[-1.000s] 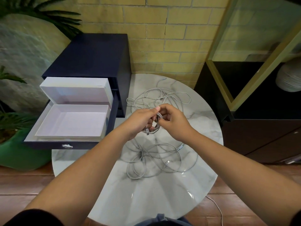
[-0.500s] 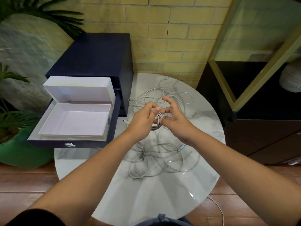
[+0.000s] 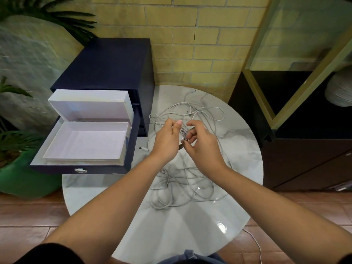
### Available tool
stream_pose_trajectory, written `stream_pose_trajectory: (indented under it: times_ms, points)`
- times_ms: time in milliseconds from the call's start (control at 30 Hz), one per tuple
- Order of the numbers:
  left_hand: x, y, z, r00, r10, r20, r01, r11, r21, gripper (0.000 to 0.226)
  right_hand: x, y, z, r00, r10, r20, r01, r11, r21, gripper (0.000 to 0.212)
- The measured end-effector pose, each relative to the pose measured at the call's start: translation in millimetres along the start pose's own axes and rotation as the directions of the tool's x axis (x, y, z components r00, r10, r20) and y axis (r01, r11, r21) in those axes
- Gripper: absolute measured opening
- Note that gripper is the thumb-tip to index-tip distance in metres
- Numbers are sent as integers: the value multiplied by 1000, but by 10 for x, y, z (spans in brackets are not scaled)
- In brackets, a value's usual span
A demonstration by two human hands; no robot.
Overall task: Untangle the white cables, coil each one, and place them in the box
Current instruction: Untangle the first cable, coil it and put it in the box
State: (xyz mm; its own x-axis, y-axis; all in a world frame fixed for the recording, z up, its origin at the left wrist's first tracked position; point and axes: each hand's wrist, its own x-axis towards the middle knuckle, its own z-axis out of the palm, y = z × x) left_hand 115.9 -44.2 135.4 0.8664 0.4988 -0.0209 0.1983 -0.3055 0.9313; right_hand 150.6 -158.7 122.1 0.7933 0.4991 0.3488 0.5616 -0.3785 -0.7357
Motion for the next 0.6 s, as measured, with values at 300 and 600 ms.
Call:
stream_pose_trajectory:
  times_ms: [300,600]
  points:
    - [-9,-172,-82,973,187,135,-214,951,225,22,98,14,-97,908,335,252,-415,805,424,29]
    - [14,-291,-127,966,201,160,-244,913,327,21,245,48,-324,724,457,517,-622,756,203,4]
